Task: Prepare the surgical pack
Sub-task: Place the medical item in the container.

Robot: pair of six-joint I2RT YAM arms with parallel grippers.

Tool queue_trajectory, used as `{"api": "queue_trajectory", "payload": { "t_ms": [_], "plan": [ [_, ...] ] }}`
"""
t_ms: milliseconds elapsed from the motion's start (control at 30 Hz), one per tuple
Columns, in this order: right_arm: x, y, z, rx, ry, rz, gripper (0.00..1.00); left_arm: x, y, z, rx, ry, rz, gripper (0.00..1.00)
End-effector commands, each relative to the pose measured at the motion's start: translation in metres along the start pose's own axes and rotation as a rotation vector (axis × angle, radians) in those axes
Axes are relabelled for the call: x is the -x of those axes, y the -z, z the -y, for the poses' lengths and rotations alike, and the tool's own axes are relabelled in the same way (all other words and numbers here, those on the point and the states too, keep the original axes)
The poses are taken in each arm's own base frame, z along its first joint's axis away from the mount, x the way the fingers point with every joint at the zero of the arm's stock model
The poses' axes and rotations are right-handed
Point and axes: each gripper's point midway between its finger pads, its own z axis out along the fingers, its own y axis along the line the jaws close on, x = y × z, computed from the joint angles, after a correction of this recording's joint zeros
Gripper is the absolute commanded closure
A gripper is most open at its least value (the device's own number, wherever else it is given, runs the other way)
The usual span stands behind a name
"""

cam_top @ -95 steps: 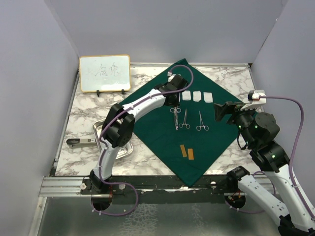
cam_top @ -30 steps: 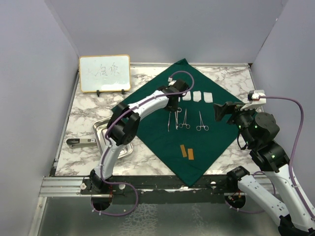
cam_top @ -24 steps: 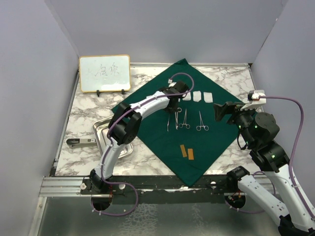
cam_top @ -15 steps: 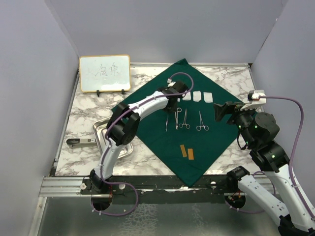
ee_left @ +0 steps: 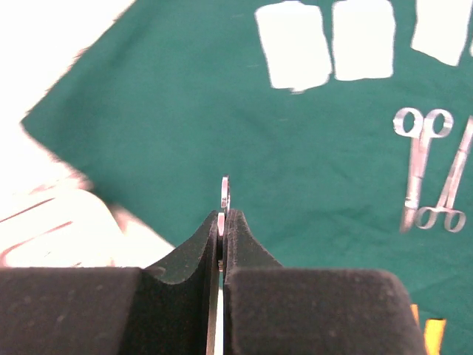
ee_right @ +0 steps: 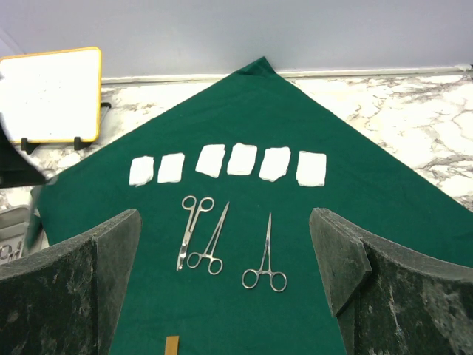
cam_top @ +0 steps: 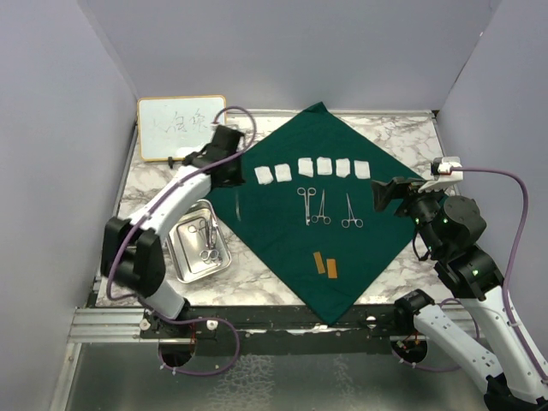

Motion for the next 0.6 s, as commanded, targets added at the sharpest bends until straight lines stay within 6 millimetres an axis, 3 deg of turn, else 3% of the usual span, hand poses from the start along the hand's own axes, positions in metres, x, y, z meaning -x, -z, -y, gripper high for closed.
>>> {"api": "queue_trajectory", "payload": {
  "t_ms": [0, 100, 267, 333, 567],
  "plan": [
    [0.0, -0.001, -0.002, 0.008, -0.003, 0.008, 0.0, -0.003, 0.033, -0.048, -0.01, 0.062, 0.059, 1.0],
    [-0.001, -0.002, -0.003, 0.013, -0.003, 0.003, 0.0, -0.01, 0.051, -0.084, 0.061, 0.106, 0.111, 1.0],
    [-0.001, -0.003, -0.003, 0.013, -0.002, 0.002, 0.0, -0.037, 0.047, -0.133, 0.137, 0.236, 0.099, 1.0],
    [-0.001, -0.003, -0.003, 0.011, -0.002, 0.0, 0.0, -0.045, 0.038, -0.14, 0.109, 0.289, 0.09, 1.0],
    [-0.002, -0.002, -0.001, 0.0, 0.0, -0.001, 0.0, -0.076, 0.003, -0.135, -0.024, 0.384, -0.035, 1.0]
  ]
}}
